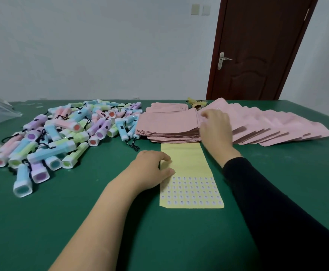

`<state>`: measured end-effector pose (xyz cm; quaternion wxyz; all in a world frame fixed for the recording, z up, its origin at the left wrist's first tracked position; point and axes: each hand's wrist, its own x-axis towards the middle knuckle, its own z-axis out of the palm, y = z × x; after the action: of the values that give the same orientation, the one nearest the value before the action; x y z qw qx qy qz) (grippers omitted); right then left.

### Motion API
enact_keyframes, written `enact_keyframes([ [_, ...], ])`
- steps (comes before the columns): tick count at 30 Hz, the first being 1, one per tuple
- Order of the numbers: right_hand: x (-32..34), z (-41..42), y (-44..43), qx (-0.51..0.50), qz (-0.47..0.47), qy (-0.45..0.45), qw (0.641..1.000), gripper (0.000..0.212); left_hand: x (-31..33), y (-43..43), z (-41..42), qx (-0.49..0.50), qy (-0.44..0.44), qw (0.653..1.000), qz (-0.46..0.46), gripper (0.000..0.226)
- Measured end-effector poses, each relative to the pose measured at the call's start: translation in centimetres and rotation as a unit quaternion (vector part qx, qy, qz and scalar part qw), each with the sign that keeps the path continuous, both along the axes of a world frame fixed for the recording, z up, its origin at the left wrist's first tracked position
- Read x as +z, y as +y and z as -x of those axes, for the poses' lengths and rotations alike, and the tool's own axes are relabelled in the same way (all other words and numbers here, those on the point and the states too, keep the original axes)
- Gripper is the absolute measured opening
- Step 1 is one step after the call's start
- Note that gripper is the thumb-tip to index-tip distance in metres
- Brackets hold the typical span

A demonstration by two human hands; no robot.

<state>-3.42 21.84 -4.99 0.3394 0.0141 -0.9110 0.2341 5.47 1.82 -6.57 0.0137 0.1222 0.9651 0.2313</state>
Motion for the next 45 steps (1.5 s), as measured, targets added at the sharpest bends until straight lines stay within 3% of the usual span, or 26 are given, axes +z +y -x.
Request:
enact_keyframes([
  [2,-0.2,0.2,-2.5,0.049,-0.139,-0.047,0.988,0.041,-0.2,0.0,0.0,0.022,0.020,0.999,-0.014,0.042],
  [5,0.2,1.2,-5.2,0.078,-0.323,-0.135,0.933,0.046,-0.5,0.1,0.1,0.023,0.032,0.999,0.002,0.039],
  [8,1.1,2.1,-6.4,0.036,-0.407,-0.192,0.892,0.032,-0.8,0.6,0.1,0.003,0.009,0.999,0.042,0.043],
  [12,0.4,2.3,-6.2,0.004,-0.458,-0.156,0.875,0.017,-1.3,1.2,0.2,0.005,0.005,0.998,0.055,0.048],
  [18,-0.6,2.5,-5.5,-0.022,-0.429,-0.094,0.898,0.020,-1.9,1.7,0.4,0.006,0.010,0.999,0.050,0.049],
  [24,-0.2,1.9,-5.0,0.005,-0.351,-0.149,0.924,0.018,-2.1,2.1,0.3,0.006,0.003,0.998,0.055,0.051],
  [26,0.7,1.3,-4.7,0.004,-0.319,-0.108,0.942,0.021,-2.0,2.2,0.1,0.008,0.003,0.999,0.042,0.055],
  [28,2.1,0.4,-4.4,0.011,-0.182,-0.020,0.983,0.026,-1.7,2.1,0.1,0.029,0.011,1.000,0.001,0.061],
  [30,4.0,-1.1,-4.2,0.086,0.048,0.043,0.994,0.026,-1.0,1.8,0.4,0.065,0.046,0.993,-0.082,0.068],
  [32,5.2,-2.6,-4.2,0.187,0.219,0.078,0.954,0.019,0.0,1.1,0.6,0.107,0.084,0.964,-0.228,0.074],
  [36,5.2,-4.8,-4.4,0.278,0.378,0.023,0.883,0.012,1.9,-1.3,0.3,0.178,0.074,0.821,-0.537,0.078],
  [39,3.0,-5.3,-4.8,0.297,0.457,-0.075,0.835,0.022,2.2,-2.7,0.4,0.145,0.037,0.761,-0.631,0.037],
  [40,2.2,-5.4,-5.2,0.314,0.508,-0.123,0.793,0.024,2.3,-2.7,0.4,0.142,0.035,0.741,-0.655,0.024],
  [43,0.8,-6.1,-6.5,0.427,0.657,-0.236,0.575,0.029,2.4,-2.4,0.5,0.186,0.030,0.666,-0.722,0.020],
  [44,0.6,-6.4,-6.9,0.444,0.667,-0.253,0.543,0.028,2.4,-2.3,0.5,0.196,0.031,0.651,-0.733,0.023],
  [45,0.5,-6.5,-7.4,0.446,0.665,-0.263,0.539,0.026,2.4,-2.2,0.5,0.207,0.036,0.647,-0.733,0.027],
])
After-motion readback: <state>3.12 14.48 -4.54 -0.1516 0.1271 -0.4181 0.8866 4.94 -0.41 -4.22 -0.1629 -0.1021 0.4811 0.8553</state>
